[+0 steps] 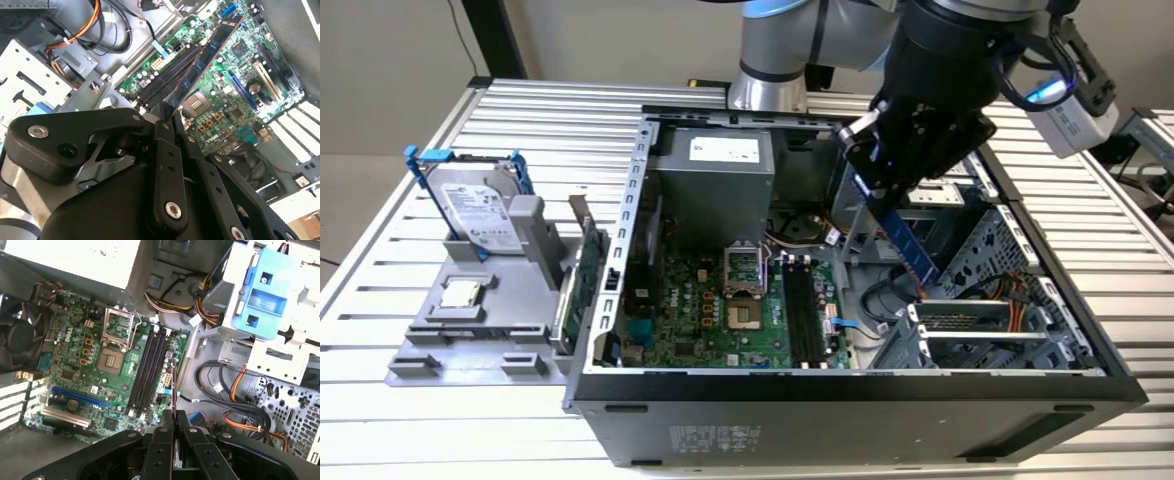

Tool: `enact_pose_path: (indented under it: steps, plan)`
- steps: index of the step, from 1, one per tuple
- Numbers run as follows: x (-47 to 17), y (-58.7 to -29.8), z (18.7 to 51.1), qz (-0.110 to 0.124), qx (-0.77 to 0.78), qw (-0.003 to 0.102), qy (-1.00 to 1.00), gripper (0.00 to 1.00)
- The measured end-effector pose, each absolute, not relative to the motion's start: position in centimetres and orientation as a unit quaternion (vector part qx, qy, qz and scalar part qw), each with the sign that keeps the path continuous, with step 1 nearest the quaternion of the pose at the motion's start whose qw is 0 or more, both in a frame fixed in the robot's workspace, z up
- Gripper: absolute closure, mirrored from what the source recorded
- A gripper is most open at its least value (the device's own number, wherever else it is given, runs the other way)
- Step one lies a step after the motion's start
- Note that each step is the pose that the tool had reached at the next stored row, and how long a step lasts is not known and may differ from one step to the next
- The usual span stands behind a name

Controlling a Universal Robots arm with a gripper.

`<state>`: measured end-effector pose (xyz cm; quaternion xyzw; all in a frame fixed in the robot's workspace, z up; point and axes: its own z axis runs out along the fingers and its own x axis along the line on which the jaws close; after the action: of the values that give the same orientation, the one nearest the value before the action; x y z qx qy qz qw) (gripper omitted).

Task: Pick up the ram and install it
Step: 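Insert the ram into the slot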

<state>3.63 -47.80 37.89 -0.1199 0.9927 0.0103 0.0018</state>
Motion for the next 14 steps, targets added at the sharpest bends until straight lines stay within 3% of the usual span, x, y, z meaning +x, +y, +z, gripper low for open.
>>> enact_pose_path:
  steps: [14]
  plan:
    - [3.62, -47.8, 37.84, 0.01, -0.046, 0.003, 0.999, 1.0]
